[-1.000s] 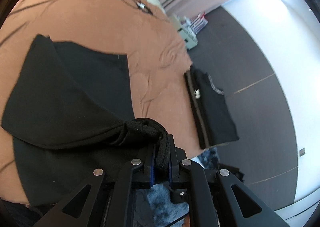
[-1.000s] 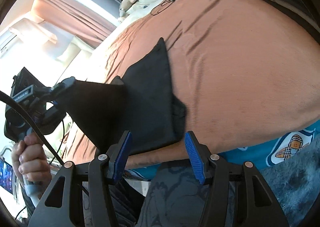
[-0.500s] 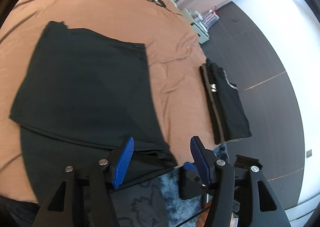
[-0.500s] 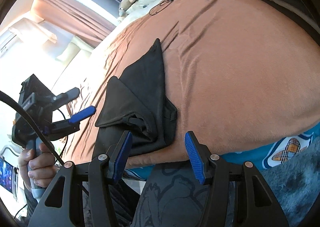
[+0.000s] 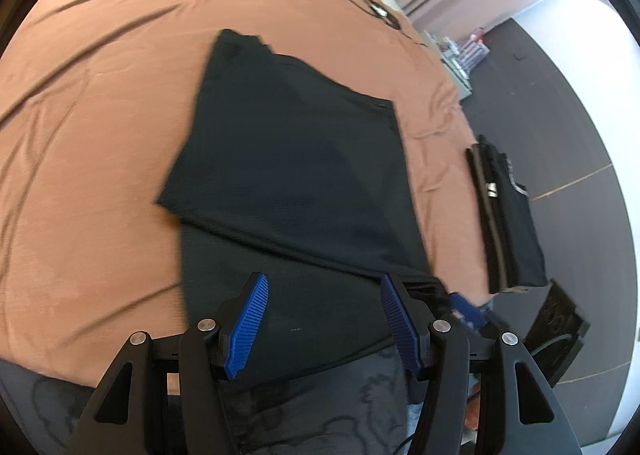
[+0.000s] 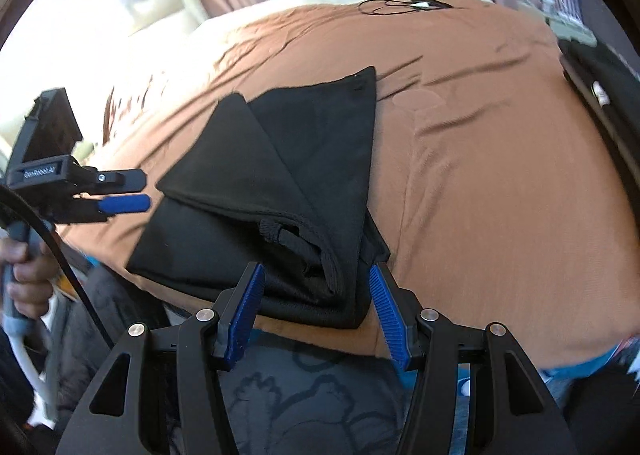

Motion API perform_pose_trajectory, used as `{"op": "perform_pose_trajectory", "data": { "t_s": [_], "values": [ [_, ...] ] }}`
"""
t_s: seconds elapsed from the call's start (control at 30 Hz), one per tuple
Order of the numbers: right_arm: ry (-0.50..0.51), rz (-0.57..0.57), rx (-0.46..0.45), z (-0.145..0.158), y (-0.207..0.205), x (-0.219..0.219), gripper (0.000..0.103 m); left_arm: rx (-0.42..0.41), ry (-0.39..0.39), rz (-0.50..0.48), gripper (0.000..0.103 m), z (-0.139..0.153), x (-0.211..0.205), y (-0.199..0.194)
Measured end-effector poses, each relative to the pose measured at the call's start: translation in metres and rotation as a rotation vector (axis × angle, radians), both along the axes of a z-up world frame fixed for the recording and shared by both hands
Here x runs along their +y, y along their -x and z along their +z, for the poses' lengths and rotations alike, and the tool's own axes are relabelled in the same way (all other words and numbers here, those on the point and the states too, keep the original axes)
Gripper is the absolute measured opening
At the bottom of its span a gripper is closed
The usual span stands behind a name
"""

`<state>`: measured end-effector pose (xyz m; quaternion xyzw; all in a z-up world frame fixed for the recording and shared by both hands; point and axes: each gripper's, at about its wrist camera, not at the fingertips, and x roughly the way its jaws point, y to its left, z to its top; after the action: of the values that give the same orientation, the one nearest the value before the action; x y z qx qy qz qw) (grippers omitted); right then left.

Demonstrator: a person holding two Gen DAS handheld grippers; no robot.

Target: Fold small clothes

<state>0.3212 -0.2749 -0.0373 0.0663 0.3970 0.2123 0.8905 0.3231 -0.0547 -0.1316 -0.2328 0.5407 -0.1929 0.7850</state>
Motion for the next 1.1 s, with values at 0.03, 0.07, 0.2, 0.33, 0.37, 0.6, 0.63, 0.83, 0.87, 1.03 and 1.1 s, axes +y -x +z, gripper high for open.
{"op": "perform_pose_trajectory", "data": {
  "t_s": [0.03,0.07,0.2,0.33,0.37,0.6,0.63,0.83,0.87,1.03,1.1],
  "values": [
    [0.015,0.007,-0.002,0.001,-0.002,0.003,0.053,0.004,-0.007,0.004,0.061,-0.003,0.004,0.000],
    [0.041,0.016,-0.005,0.002,-0.004,0.007,0.053,0.010,-0.016,0.010,0.061,-0.006,0.007,0.001],
    [0.133,0.039,-0.006,0.002,-0.011,0.022,0.053,0.033,-0.045,0.029,0.061,-0.019,0.021,0.005],
    [0.240,0.070,-0.024,0.002,-0.017,0.040,0.053,0.055,-0.061,0.039,0.060,-0.031,0.027,0.009],
    [0.258,0.077,-0.029,0.003,-0.018,0.045,0.053,0.061,-0.058,0.035,0.059,-0.034,0.028,0.010],
    [0.349,0.116,-0.060,0.007,-0.028,0.066,0.051,0.061,-0.070,0.024,0.044,-0.041,0.029,0.020],
    [0.354,0.120,-0.072,0.008,-0.029,0.068,0.051,0.062,-0.072,0.021,0.040,-0.041,0.029,0.022],
    [0.243,0.127,-0.035,0.008,-0.043,0.065,0.013,0.062,-0.104,0.004,0.019,-0.044,0.029,0.028],
    [0.212,0.122,-0.017,0.006,-0.045,0.059,0.009,0.064,-0.101,0.002,0.017,-0.045,0.029,0.028],
    [-0.033,0.082,0.099,0.002,-0.057,0.026,0.005,0.061,-0.094,0.003,0.007,-0.042,0.034,0.028],
    [-0.113,0.057,0.137,0.001,-0.060,0.010,0.004,0.057,-0.094,0.002,0.007,-0.040,0.036,0.029]
  ]
}}
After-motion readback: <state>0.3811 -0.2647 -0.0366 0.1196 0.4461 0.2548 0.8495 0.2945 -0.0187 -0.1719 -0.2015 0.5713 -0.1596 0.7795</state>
